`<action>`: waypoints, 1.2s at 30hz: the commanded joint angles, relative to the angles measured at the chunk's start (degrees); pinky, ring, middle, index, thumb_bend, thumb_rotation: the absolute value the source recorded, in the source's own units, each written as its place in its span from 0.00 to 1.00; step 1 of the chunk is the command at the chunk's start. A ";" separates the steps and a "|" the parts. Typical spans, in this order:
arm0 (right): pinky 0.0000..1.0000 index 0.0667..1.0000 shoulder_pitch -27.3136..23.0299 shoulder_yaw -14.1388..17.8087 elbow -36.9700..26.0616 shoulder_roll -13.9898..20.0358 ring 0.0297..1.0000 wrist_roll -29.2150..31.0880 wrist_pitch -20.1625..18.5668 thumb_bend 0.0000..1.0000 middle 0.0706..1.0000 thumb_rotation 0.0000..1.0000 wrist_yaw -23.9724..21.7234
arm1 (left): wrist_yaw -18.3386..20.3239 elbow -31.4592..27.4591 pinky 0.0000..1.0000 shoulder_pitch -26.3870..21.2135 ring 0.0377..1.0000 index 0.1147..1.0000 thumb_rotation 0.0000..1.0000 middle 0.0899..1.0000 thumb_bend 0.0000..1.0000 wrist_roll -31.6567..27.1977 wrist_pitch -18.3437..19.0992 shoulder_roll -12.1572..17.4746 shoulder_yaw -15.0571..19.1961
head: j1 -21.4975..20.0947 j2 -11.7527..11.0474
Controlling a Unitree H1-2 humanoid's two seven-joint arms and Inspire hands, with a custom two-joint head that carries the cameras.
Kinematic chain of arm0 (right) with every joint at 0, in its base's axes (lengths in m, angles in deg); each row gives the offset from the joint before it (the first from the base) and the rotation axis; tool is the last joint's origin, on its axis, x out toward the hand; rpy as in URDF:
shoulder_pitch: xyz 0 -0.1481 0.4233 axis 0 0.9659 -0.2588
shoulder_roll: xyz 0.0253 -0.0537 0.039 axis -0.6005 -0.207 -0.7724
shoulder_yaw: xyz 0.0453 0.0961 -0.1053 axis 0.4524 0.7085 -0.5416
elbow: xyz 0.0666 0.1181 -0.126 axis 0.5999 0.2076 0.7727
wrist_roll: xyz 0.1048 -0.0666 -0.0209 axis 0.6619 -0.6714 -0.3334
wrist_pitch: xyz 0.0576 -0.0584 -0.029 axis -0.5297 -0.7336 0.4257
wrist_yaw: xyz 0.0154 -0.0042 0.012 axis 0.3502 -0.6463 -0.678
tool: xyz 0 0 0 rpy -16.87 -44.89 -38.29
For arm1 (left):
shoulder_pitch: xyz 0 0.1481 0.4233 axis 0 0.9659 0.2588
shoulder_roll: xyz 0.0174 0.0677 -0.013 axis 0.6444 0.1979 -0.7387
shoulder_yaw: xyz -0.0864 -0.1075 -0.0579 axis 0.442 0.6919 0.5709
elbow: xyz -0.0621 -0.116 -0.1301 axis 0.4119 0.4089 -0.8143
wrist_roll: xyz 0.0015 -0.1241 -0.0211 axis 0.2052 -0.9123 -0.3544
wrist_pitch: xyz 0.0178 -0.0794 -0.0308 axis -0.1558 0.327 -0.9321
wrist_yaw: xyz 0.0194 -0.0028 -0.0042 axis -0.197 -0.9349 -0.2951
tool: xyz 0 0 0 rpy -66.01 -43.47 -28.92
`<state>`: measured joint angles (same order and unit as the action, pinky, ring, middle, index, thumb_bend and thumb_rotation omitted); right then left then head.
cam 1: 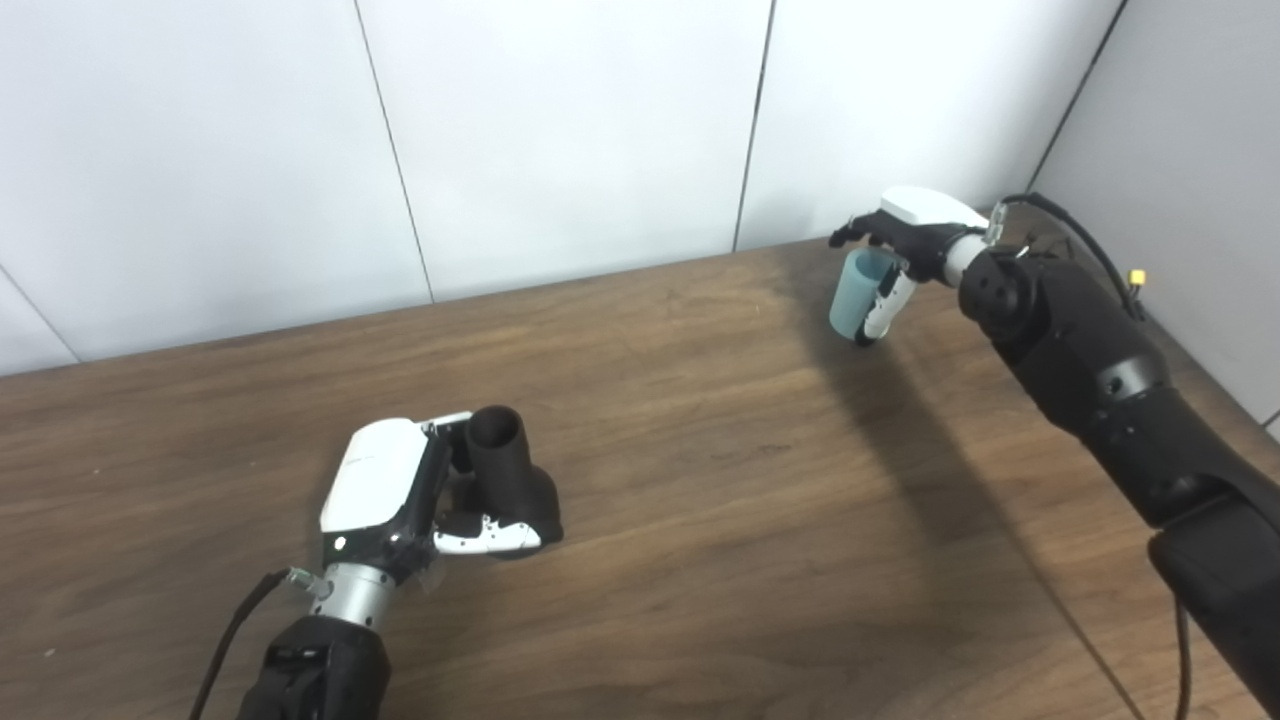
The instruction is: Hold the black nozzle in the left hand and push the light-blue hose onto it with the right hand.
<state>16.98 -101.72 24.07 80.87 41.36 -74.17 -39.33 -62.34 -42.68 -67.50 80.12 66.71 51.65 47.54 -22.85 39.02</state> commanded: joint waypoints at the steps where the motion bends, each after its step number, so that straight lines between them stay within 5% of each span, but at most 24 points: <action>1: 0.69 0.79 -3.11 -0.29 -1.31 1.50 0.80 -0.72 0.30 0.94 0.84 0.09 1.31 | 0.86 0.40 0.43 0.09 0.50 0.43 0.00 0.39 0.53 1.53 0.34 0.50 -0.44 | -0.03 0.04; 6: 0.65 0.72 -2.69 -3.36 -1.48 2.85 0.74 -4.10 1.18 0.92 0.78 0.12 1.86 | 0.94 -0.10 0.43 0.24 0.51 0.43 0.00 0.39 0.53 1.90 0.79 0.39 -0.48 | 0.21 0.32; 13: 0.50 0.60 -1.90 -1.92 -1.25 1.94 0.56 -4.29 -0.14 0.87 0.63 0.02 6.33 | 2.01 -0.67 0.44 0.32 0.51 0.43 0.00 0.40 0.53 1.91 1.15 0.65 -0.57 | 0.31 0.60; 15: 0.50 0.48 -1.61 -1.22 -0.72 1.69 0.48 -3.51 1.38 0.61 0.51 0.00 8.96 | 2.25 -0.86 0.44 0.35 0.51 0.43 0.00 0.41 0.53 2.00 1.34 0.71 -0.62 | 0.32 0.64; 17: 0.50 0.44 -1.38 -0.81 -0.17 1.57 0.44 -3.12 2.71 0.54 0.47 0.00 11.25 | 2.13 -0.90 0.44 0.37 0.52 0.42 0.00 0.41 0.53 2.06 1.40 0.67 -0.60 | 0.32 0.76; 28: 0.45 0.45 -0.53 -0.03 1.12 1.29 0.40 -2.41 7.37 0.52 0.46 0.00 19.77 | 2.57 -1.38 0.46 0.46 0.53 0.42 0.00 0.43 0.52 2.30 1.79 0.58 -0.56 | 0.44 0.97; 36: 0.48 0.46 0.09 0.17 -5.13 1.66 0.39 -2.65 6.56 0.52 0.46 0.00 18.00 | 2.88 -1.54 0.45 0.50 0.53 0.42 0.00 0.43 0.53 2.80 2.15 0.47 -0.64 | 1.67 1.25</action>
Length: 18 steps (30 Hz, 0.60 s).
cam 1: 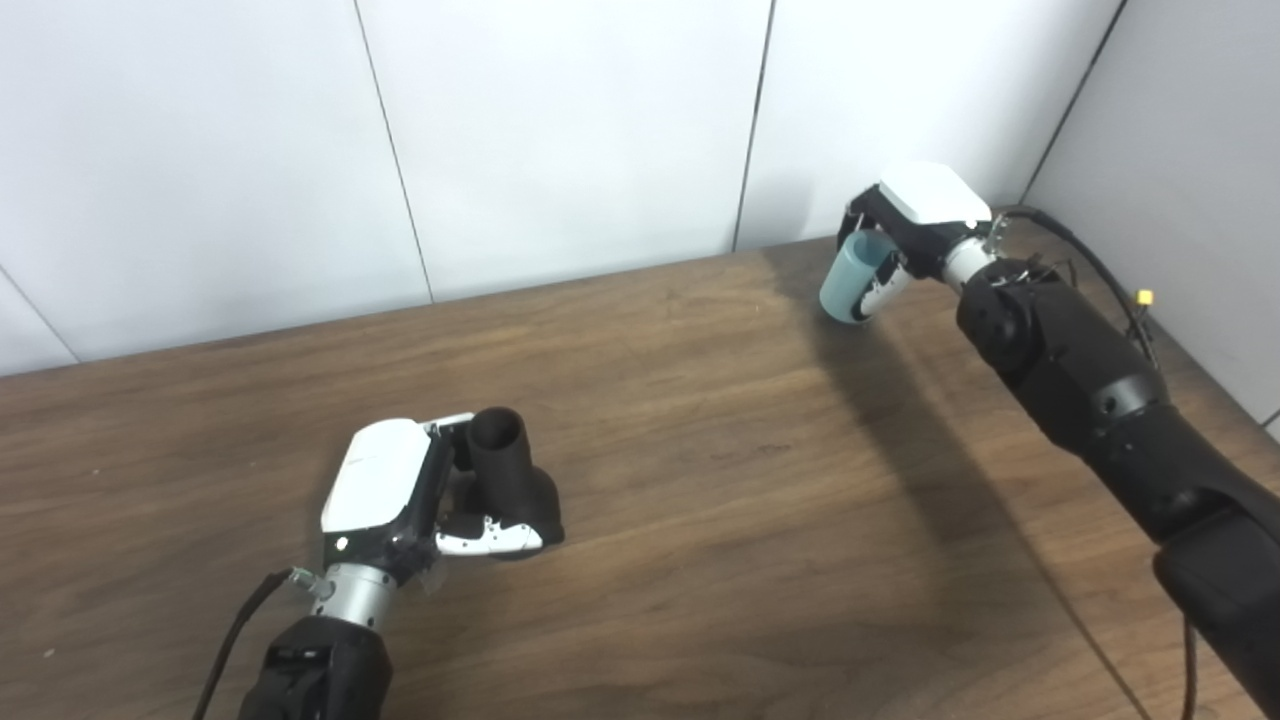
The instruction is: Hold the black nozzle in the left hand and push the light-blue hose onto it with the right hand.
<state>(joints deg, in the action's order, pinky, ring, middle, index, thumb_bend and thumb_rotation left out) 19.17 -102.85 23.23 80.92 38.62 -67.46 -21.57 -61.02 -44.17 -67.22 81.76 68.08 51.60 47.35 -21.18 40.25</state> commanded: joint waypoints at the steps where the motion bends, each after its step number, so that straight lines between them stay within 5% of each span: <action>1: 0.39 0.46 -1.73 1.62 -7.01 1.68 0.38 0.31 -0.83 0.51 0.46 0.00 -1.05 | 1.78 -0.10 0.45 0.22 0.53 0.42 0.00 0.43 0.52 1.11 0.94 0.47 -0.41 | 0.12 0.04; 4: 0.33 0.46 -0.95 2.42 -14.02 1.80 0.38 0.81 -1.81 0.50 0.46 0.00 -4.41 | 2.04 0.02 0.45 0.18 0.53 0.42 0.00 0.43 0.53 1.14 1.39 0.19 -0.37 | 0.81 0.03; 8: 0.44 0.47 -0.35 3.08 -23.65 1.68 0.39 2.16 -2.74 0.50 0.46 0.00 -9.95 | 1.87 0.13 0.45 0.15 0.53 0.42 0.00 0.42 0.53 1.50 1.45 -0.25 -0.65 | 2.44 0.09; 10: 0.59 0.47 -0.19 3.20 -27.88 1.41 0.40 2.27 -2.87 0.51 0.45 0.00 -12.14 | 2.03 -0.12 0.44 0.20 0.52 0.43 0.00 0.41 0.53 1.67 1.58 -0.45 -0.78 | 3.32 0.21; 13: 0.44 0.47 -0.35 3.52 -31.59 0.68 0.38 2.24 -1.98 0.52 0.47 0.00 -13.24 | 2.85 -0.71 0.45 0.27 0.53 0.43 0.00 0.41 0.53 2.25 2.65 -0.87 -1.09 | 5.96 0.03; 18: 0.39 0.47 -0.66 4.52 -38.55 -1.43 0.37 3.50 -3.64 0.52 0.47 0.00 -17.07 | 2.90 -0.14 0.43 -0.02 0.51 0.43 0.00 0.40 0.53 3.55 3.87 -1.96 -2.17 | 9.73 -0.36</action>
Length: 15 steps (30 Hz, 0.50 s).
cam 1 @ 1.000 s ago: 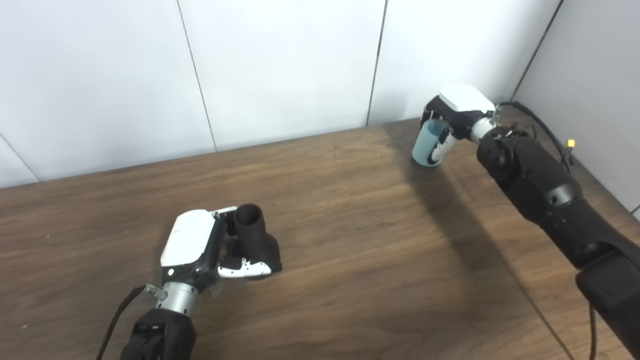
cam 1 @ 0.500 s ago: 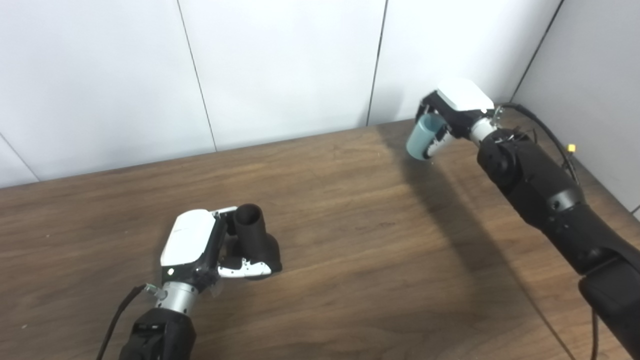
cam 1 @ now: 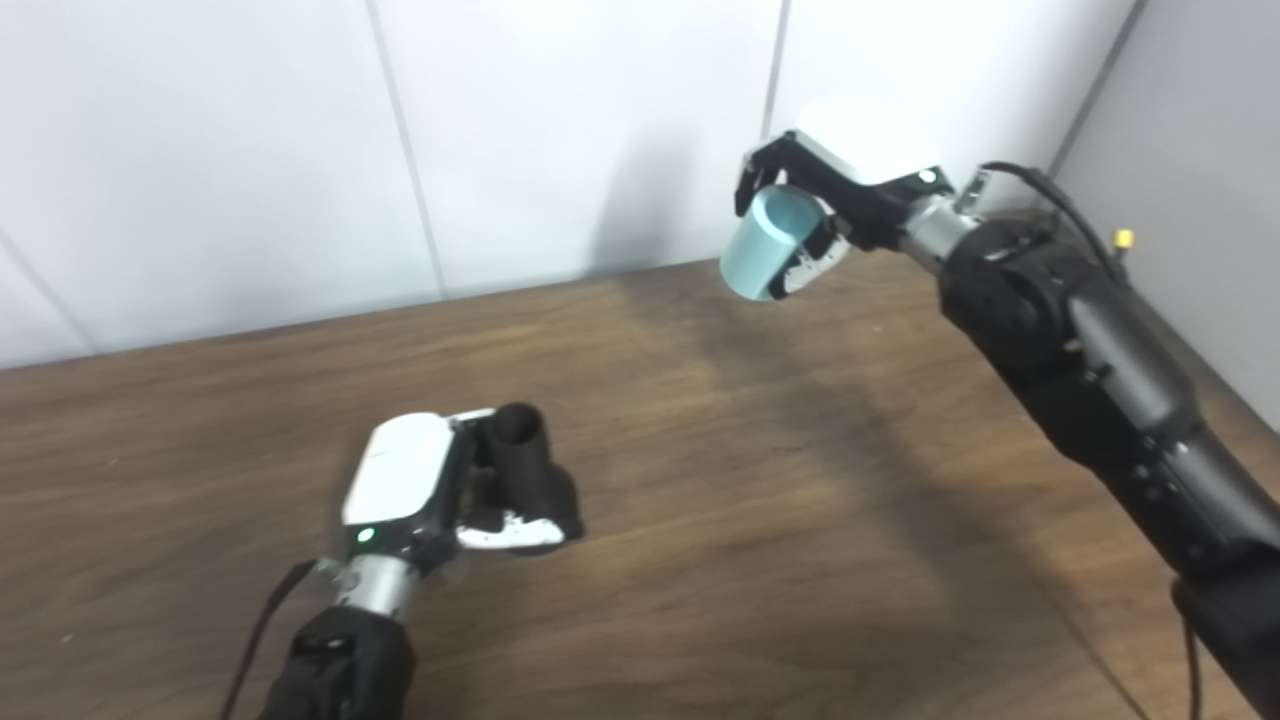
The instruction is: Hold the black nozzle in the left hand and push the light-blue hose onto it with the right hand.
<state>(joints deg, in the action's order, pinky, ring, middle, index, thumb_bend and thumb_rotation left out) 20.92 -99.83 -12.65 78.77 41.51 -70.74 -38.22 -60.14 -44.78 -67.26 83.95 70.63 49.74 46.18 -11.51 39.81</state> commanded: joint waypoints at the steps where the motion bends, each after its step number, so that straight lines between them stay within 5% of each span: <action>1: 0.39 0.47 -2.58 1.59 -3.91 0.48 0.37 1.08 -0.69 0.52 0.48 0.00 -1.59 | 1.97 0.60 0.43 -0.04 0.51 0.43 0.00 0.41 0.53 1.62 1.40 -0.34 -1.19 | 1.52 0.08; 6: 0.45 0.48 -4.53 0.67 -9.71 -0.68 0.36 1.63 -2.48 0.52 0.46 0.00 -8.31 | 0.47 1.46 0.42 -0.12 0.52 0.42 0.00 0.41 0.53 2.34 1.10 -1.58 -1.76 | 5.40 0.59; 15: 0.37 0.47 -4.68 -0.11 -14.39 -5.14 0.36 7.52 1.37 0.52 0.46 0.00 -10.61 | 0.40 2.42 0.43 -0.91 0.54 0.42 0.00 0.43 0.53 3.92 2.43 -3.50 -2.93 | 10.64 1.51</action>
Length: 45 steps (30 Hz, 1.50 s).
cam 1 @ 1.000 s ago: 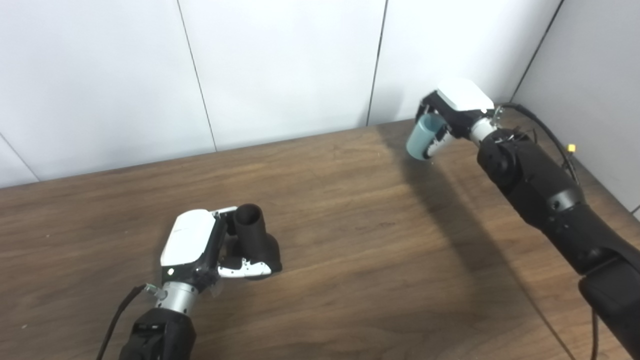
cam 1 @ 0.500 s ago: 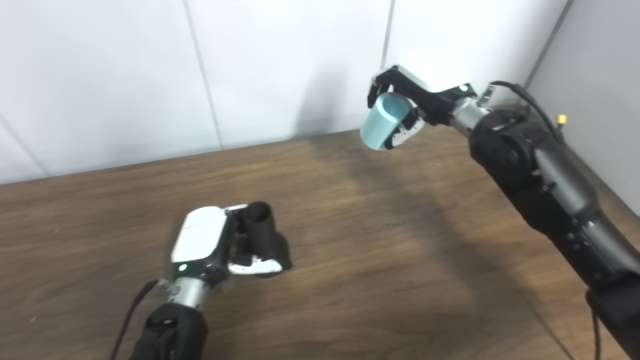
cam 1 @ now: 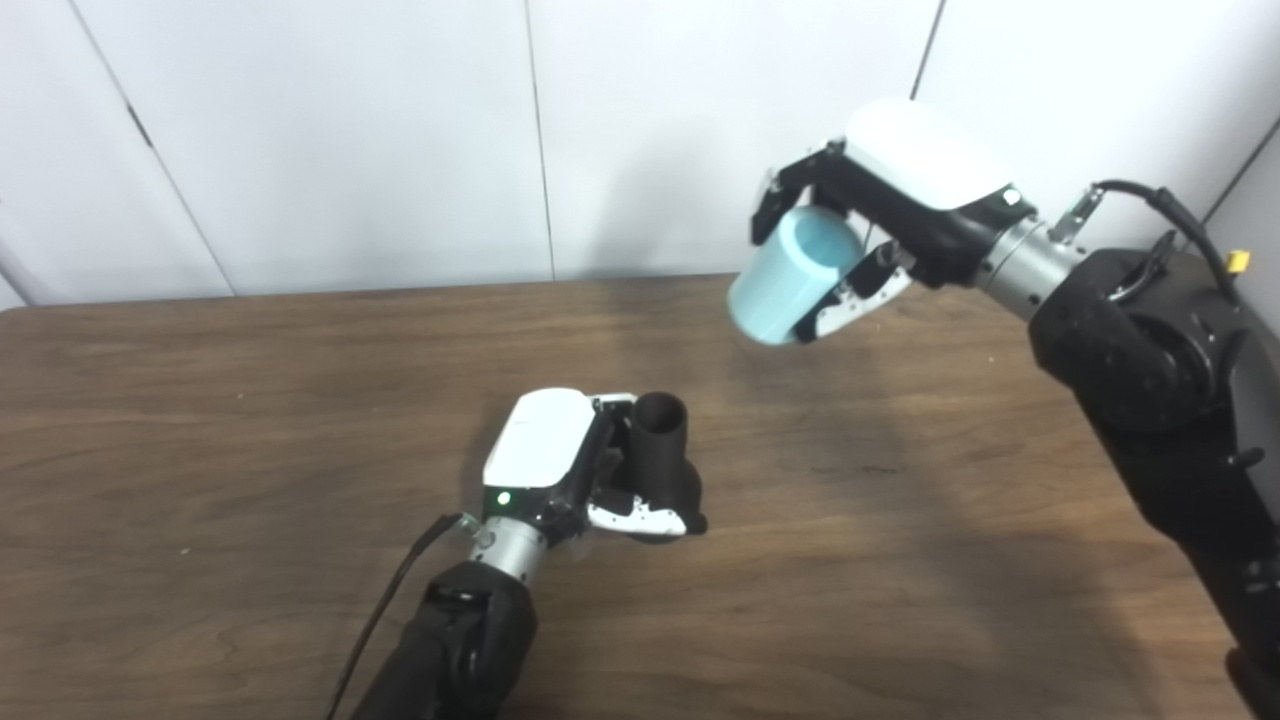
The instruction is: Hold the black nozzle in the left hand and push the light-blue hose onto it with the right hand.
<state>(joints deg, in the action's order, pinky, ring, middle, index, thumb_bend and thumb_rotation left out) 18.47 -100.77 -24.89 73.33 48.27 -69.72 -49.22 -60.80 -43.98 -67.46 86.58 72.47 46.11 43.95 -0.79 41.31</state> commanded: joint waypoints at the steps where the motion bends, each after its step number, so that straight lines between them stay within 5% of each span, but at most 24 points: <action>1: 0.35 0.47 -2.25 0.67 -2.14 -0.07 0.35 0.99 0.61 0.52 0.46 0.00 0.08 | 0.80 1.88 0.43 -0.82 0.53 0.42 0.00 0.43 0.53 1.37 0.51 0.01 -0.81 | 0.35 0.10; 6: 0.25 0.46 -2.23 -0.03 -2.59 -1.47 0.43 0.62 1.39 0.52 0.43 0.00 -0.94 | 0.67 2.38 0.40 -1.38 0.51 0.42 0.00 0.39 0.53 1.62 1.03 -0.38 -1.32 | 1.34 0.38; 11: 0.25 0.46 -1.70 0.01 -3.92 -2.64 0.42 0.99 -1.96 0.52 0.42 0.00 -3.32 | 1.16 2.03 0.39 -1.48 0.50 0.43 0.00 0.39 0.53 1.49 1.60 -0.67 -1.49 | 1.82 0.85; 20: 0.35 0.50 -0.56 -0.54 -4.53 -3.67 0.35 -0.55 -4.57 0.51 0.45 0.00 -5.75 | 1.63 1.66 0.40 -1.52 0.51 0.43 0.00 0.40 0.53 1.45 2.20 -0.86 -1.50 | 1.69 1.17; 45: 0.32 0.49 1.37 -1.70 -1.92 -6.27 0.35 1.23 0.45 0.51 0.46 0.00 -3.47 | 2.19 1.17 0.40 -1.54 0.51 0.43 0.00 0.40 0.53 0.91 2.95 -1.00 -1.72 | 1.69 1.65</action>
<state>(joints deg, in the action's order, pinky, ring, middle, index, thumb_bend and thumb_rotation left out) 21.64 -103.21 -26.23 67.14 49.12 -70.83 -54.73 -60.20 -43.23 -68.86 86.76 74.73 45.15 42.82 0.88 42.89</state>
